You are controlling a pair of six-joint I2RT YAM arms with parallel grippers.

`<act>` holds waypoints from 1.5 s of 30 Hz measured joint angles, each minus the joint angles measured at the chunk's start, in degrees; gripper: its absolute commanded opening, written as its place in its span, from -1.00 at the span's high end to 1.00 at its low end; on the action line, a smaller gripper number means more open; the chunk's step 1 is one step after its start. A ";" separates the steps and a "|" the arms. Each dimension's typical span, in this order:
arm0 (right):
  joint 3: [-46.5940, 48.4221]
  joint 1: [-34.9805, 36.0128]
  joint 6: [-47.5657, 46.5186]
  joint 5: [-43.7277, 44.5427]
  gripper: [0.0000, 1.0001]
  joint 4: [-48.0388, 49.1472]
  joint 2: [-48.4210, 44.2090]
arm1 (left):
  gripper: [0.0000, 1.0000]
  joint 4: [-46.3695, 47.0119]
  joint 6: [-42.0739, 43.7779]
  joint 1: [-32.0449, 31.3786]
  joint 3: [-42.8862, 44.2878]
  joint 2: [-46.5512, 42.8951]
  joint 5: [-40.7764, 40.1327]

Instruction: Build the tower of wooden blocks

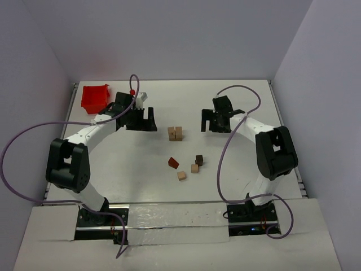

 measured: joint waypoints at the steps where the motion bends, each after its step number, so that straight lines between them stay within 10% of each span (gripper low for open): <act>1: 0.11 0.30 0.94 0.04 -0.96 0.29 0.56 | -0.99 0.60 -1.19 0.00 -0.15 0.89 -0.07; 21: 2.84 4.24 5.75 -0.77 -0.99 2.22 6.55 | -0.99 3.03 -8.36 0.70 -0.16 8.71 -3.27; 34: 8.92 7.90 1.58 -1.03 -0.99 -4.79 -13.28 | -0.99 2.72 -7.35 10.16 -3.37 1.69 -6.15; 45: 40.66 20.24 10.20 7.38 -0.99 -22.44 13.44 | -0.98 2.29 -5.23 18.26 -4.59 -3.89 -8.27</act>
